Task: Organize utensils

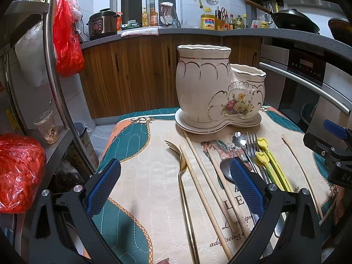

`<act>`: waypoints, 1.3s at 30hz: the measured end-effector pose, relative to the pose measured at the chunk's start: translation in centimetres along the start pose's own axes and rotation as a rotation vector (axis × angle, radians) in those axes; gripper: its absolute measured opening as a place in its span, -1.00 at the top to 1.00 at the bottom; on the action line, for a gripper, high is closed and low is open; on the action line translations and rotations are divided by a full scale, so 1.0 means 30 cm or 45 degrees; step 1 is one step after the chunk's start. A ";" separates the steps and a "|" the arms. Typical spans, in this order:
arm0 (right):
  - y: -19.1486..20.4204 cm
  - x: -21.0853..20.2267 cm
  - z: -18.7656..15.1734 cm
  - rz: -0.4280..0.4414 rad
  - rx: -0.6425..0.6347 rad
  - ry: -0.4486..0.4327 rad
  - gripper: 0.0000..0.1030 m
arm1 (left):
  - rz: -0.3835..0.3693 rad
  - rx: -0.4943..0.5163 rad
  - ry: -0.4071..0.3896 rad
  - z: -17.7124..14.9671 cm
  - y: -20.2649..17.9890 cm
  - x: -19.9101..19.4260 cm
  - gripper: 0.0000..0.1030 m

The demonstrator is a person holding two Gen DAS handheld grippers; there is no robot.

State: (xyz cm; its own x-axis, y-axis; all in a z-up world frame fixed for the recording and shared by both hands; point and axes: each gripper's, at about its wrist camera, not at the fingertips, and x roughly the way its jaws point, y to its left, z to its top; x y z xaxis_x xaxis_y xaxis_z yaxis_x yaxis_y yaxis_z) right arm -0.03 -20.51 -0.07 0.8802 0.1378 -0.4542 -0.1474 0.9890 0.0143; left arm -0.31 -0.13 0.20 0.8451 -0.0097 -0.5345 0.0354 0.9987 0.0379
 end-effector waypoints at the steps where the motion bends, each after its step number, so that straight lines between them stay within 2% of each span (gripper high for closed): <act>1: 0.001 -0.001 -0.001 0.002 -0.002 0.002 -0.93 | 0.000 -0.003 -0.002 -0.001 0.002 0.002 -0.90; 39: 0.011 0.017 -0.014 0.027 -0.023 0.038 -0.93 | 0.006 -0.008 0.013 -0.002 0.007 0.014 -0.90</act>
State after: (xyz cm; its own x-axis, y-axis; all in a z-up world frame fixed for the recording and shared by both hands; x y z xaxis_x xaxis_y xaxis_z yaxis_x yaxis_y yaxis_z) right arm 0.18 -20.13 -0.68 0.8630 0.1571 -0.4802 -0.1747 0.9846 0.0082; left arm 0.02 0.08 -0.07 0.8396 -0.0048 -0.5432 0.0282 0.9990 0.0349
